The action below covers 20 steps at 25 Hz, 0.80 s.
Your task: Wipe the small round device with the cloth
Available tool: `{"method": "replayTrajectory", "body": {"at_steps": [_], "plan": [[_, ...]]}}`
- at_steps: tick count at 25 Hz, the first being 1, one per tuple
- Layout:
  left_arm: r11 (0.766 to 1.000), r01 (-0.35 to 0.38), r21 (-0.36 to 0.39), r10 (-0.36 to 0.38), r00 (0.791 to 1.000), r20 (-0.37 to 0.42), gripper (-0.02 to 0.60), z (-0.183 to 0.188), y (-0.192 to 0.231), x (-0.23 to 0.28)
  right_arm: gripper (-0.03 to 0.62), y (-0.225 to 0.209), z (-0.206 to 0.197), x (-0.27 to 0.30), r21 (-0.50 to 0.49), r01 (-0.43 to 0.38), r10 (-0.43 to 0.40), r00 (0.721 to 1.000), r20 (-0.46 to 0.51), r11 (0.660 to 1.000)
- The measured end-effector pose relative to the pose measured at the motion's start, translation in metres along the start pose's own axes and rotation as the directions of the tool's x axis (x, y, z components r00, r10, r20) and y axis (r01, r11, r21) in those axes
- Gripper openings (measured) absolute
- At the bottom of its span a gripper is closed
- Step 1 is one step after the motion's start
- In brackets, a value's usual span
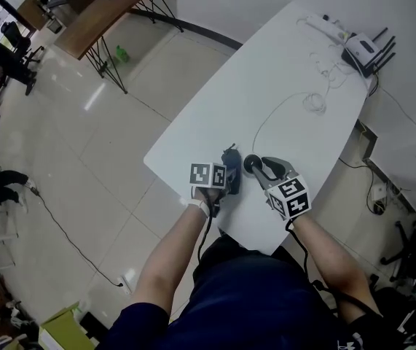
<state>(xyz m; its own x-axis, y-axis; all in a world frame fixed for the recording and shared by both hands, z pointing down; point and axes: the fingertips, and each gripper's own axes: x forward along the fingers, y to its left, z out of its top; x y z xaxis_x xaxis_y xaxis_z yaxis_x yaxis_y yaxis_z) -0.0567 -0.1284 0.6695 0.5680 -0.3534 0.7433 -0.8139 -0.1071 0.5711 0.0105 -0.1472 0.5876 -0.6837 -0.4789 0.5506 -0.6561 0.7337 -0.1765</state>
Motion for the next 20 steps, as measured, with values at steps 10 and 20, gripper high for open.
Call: {"method": "replayTrajectory", "body": {"at_steps": [10, 20], "plan": [[0.999, 0.01, 0.039, -0.01, 1.0, -0.01, 0.091, -0.004, -0.013, 0.007, 0.14, 0.002, -0.001, 0.0, 0.007, -0.005, 0.005, 1.0, 0.004, 1.0], [0.965, -0.009, 0.263, -0.014, 0.996, 0.089, 0.091, 0.019, -0.058, -0.035, 0.14, 0.002, -0.002, -0.001, 0.016, -0.004, 0.004, 1.0, 0.012, 1.0]]}}
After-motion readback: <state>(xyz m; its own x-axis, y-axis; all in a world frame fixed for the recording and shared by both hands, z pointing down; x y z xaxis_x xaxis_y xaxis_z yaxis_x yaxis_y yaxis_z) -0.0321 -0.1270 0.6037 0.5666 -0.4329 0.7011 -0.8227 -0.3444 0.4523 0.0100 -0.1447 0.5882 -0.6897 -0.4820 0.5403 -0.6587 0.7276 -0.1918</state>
